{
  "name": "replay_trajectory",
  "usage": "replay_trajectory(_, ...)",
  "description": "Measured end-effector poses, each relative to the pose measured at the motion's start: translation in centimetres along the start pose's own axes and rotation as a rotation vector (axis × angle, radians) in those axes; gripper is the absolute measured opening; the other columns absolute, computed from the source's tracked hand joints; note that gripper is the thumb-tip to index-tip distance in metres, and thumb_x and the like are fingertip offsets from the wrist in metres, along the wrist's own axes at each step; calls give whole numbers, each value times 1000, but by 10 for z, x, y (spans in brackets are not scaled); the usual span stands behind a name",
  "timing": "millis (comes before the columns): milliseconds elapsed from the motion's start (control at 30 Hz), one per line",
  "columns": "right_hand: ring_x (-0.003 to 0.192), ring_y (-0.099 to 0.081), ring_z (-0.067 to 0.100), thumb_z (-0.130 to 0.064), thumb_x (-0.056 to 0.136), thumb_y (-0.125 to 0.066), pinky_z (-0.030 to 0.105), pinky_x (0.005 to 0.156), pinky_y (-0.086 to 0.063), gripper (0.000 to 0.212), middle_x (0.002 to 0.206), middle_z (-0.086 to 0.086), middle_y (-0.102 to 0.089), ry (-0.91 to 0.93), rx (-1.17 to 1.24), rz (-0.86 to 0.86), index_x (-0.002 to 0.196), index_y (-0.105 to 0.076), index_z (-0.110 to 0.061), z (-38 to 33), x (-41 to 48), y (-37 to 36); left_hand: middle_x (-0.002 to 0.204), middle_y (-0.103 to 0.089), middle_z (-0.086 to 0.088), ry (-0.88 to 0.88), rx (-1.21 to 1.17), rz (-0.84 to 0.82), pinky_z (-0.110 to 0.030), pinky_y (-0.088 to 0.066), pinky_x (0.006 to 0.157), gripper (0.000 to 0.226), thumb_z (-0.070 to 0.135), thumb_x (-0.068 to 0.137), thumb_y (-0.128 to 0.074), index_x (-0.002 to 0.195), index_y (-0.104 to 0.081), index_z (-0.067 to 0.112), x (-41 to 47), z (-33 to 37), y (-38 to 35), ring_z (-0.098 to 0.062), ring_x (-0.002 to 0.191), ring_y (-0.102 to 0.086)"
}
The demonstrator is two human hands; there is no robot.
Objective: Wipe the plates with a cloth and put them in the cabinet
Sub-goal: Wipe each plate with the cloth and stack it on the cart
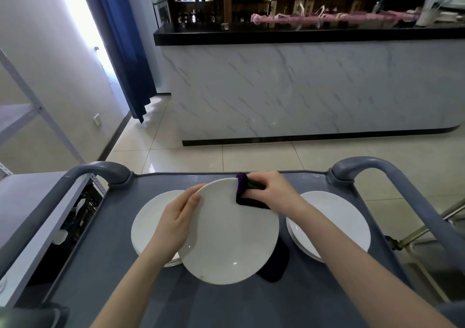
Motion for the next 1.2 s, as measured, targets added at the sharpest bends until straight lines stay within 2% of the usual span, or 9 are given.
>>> replay_trajectory(133, 84, -65, 9, -17, 80, -79, 26, 77, -49, 16, 84, -10, -71, -72, 75, 143, 91, -72, -27, 22, -16, -2, 117, -69, 24, 80, -50, 92, -24, -43, 88, 33, 34, 108, -41, 114, -68, 52, -4, -20, 2, 6, 110, -61)
replay_trajectory(267, 103, -60, -8, -13, 84, -73, 13, 86, -45, 39, 105, -25, -68, -143, 123, 260, 113, -59, -34, 51, -49, -15, 104, -71, 26, 267, -234, 323, -28, -50, 77, 35, 38, 107, -42, 98, -71, 57, -7, -44, 12, -4, 103, -65)
replay_trajectory(333, 114, -57, -3, -12, 88, -67, 21, 95, -45, 46, 117, -25, -64, -177, 112, 286, 126, -52, -32, 60, -59, -24, 97, -72, 27, 308, -299, 394, -29, -51, 70, 39, 38, 107, -40, 92, -70, 59, -7, -48, 14, -3, 96, -65)
replay_trajectory(500, 121, -51, 7, -3, 90, -48, 30, 102, -42, 52, 130, -12, -57, -166, 70, 365, 136, -44, -26, 51, -53, -24, 96, -71, 26, 269, -286, 311, -14, -53, 55, 40, 36, 108, -38, 95, -69, 57, -4, -42, 3, 10, 78, -67)
replay_trajectory(600, 111, -55, 16, -11, 96, -41, 38, 94, -46, 41, 123, -7, -57, -106, -132, 324, 133, -47, -27, 33, -36, -16, 102, -72, 25, 254, -224, 205, -26, -52, 73, 36, 37, 108, -40, 99, -70, 55, -5, -40, -6, 8, 86, -66)
replay_trajectory(767, 101, -61, 14, -27, 100, -47, 39, 88, -50, 24, 108, -10, -66, 20, -291, 78, 120, -57, -34, 14, -17, -19, 112, -72, 21, 154, -124, 53, -23, -45, 84, 35, 30, 108, -43, 108, -71, 50, -7, -29, -18, 6, 103, -64)
replay_trajectory(933, 96, -65, 1, -19, 91, -65, 28, 89, -52, 20, 98, -17, -72, -58, -33, 160, 107, -68, -29, 32, -25, -12, 114, -72, 20, 167, -144, 85, -24, -46, 85, 38, 27, 108, -43, 107, -73, 50, -11, -35, -14, 4, 105, -64)
replay_trajectory(1100, 105, -67, 8, -5, 89, -66, 29, 94, -53, 31, 107, -9, -74, -166, 295, 167, 113, -67, -25, 67, -54, -16, 109, -73, 21, 240, -238, 260, -29, -50, 81, 36, 33, 108, -43, 102, -73, 51, -11, -47, 7, 3, 97, -68)
replay_trajectory(1200, 101, -69, 14, -2, 87, -66, 31, 89, -54, 30, 101, -7, -75, -207, 303, 164, 108, -67, -24, 74, -59, -18, 103, -73, 25, 246, -218, 246, -24, -53, 72, 38, 35, 108, -41, 99, -72, 55, -7, -45, 9, 5, 90, -68)
Point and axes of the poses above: each hand's wrist, its own x-axis towards the middle knuckle, its own y-axis out of the back of the hand, z = x × y, the point moved 6 cm from there along x, towards the middle knuckle
